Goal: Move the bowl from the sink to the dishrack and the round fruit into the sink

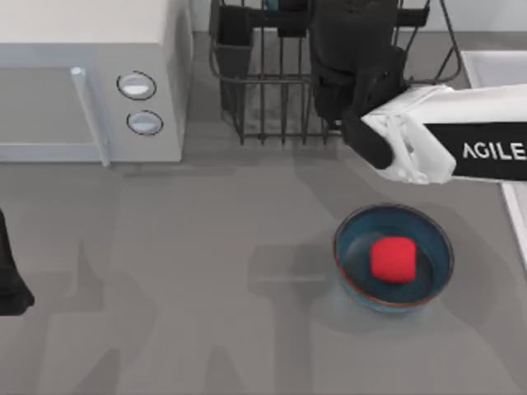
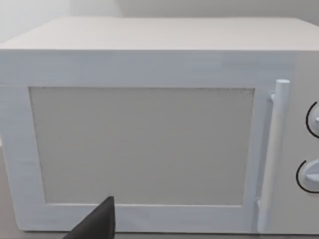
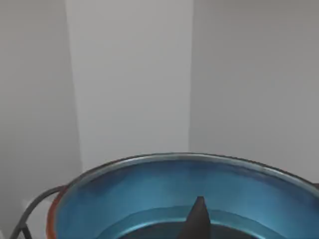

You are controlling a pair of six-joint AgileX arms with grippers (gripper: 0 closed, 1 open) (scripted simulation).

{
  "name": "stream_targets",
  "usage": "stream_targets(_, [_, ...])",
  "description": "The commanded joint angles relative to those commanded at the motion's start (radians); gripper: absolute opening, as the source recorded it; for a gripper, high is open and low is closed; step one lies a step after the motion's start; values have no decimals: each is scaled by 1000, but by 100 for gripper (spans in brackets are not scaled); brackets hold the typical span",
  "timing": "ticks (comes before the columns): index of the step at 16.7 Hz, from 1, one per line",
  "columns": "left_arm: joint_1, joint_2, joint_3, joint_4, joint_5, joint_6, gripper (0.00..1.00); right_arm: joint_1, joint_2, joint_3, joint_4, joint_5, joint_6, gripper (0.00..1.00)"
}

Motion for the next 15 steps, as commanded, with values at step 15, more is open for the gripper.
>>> stream_targets(15, [0,0,0,0,0,0,100,-12,-31,-30,-7,-22,1,100])
